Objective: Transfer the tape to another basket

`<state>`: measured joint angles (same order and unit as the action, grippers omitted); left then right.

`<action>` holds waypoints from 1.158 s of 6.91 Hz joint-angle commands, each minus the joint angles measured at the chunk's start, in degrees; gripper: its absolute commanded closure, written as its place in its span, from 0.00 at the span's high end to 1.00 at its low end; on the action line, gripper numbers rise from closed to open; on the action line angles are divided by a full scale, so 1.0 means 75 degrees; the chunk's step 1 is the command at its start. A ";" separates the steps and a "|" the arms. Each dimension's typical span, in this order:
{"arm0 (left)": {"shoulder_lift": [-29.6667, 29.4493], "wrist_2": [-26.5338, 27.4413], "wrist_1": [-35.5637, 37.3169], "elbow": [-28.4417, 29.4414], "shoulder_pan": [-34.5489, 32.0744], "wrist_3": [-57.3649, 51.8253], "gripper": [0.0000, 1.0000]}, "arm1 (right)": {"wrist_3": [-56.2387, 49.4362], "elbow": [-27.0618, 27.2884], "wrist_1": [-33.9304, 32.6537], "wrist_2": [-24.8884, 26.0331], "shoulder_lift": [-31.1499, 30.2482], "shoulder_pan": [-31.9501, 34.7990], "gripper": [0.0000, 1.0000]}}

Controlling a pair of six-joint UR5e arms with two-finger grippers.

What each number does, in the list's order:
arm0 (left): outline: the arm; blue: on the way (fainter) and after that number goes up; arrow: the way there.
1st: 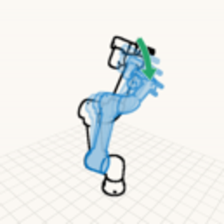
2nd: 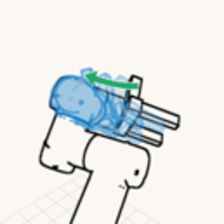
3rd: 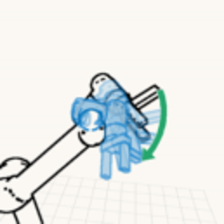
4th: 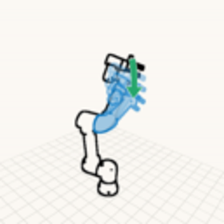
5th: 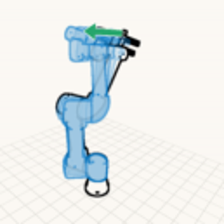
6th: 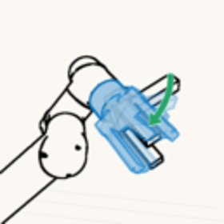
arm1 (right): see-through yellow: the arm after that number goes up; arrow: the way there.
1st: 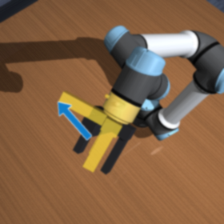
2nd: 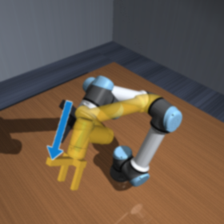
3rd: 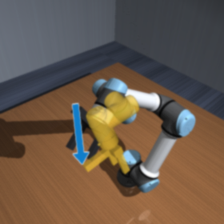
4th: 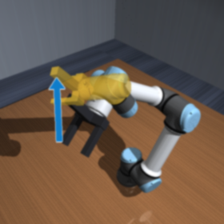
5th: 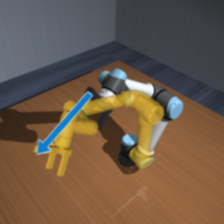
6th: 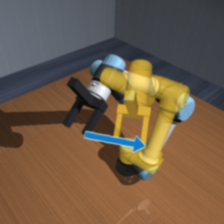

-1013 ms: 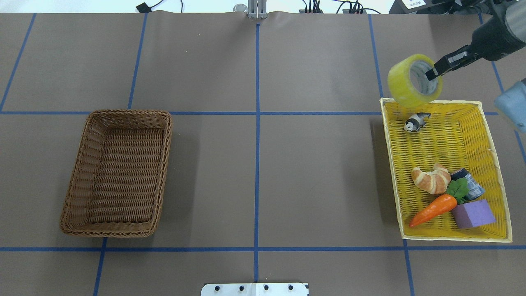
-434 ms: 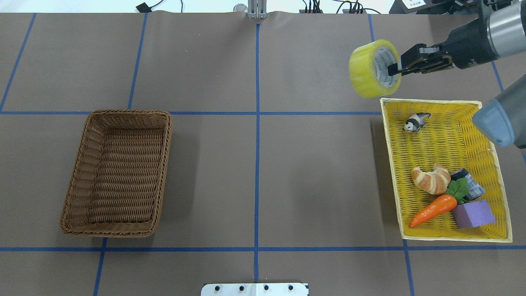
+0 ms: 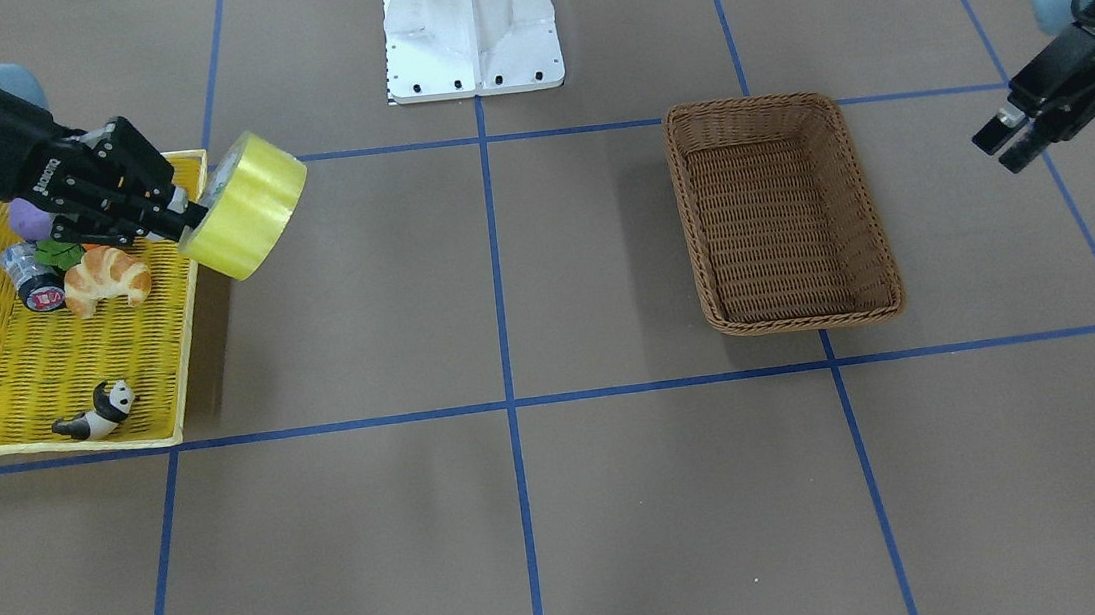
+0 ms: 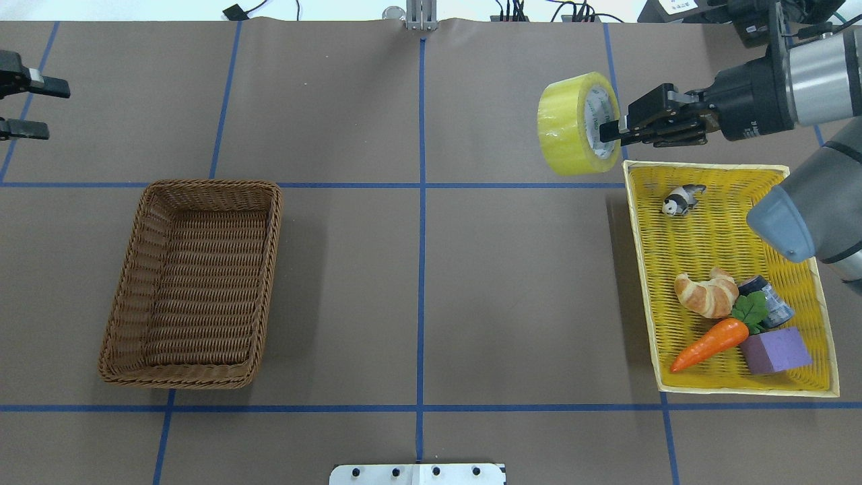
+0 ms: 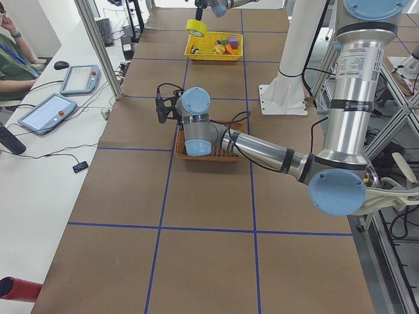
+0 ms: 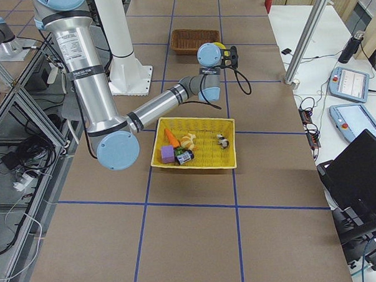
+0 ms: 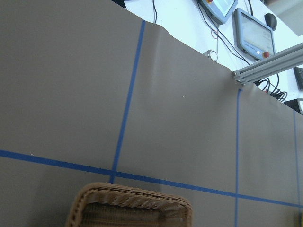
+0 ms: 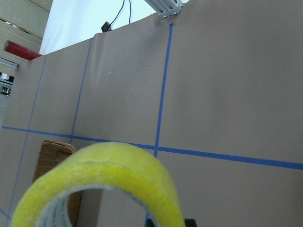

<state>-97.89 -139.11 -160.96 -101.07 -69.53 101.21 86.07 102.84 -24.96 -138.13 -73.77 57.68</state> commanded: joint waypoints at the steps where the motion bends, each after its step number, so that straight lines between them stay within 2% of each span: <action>1: -0.0846 0.1555 -0.1921 -0.0058 0.1283 0.2682 0.98 | 0.1174 0.0080 0.1493 0.0578 0.0108 -0.0598 0.00; 2: -0.0835 0.2716 -0.2869 -0.0024 0.2033 0.3141 0.98 | 0.1806 0.0104 0.2161 0.1150 0.0225 -0.1042 0.00; 3: -0.0882 0.3736 -0.3285 -0.0140 0.2667 0.3551 0.98 | 0.1986 0.0116 0.2562 0.1632 0.0342 -0.1511 0.00; 4: -0.1091 0.4675 -0.3323 -0.0361 0.3381 0.3683 0.98 | 0.1988 0.0116 0.2659 0.2008 0.0552 -0.1898 0.00; 5: -0.1348 0.5287 -0.3324 -0.0410 0.3910 0.3696 0.98 | 0.1988 0.0116 0.2659 0.2197 0.0682 -0.2169 0.00; 8: -0.1830 0.5446 -0.3324 -0.0399 0.4594 0.3673 0.97 | 0.1988 0.0081 0.2648 0.2292 0.0777 -0.2475 0.00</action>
<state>-110.37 -98.67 -185.87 -104.05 -36.86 128.77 100.98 103.58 -5.09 -121.45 -68.22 40.20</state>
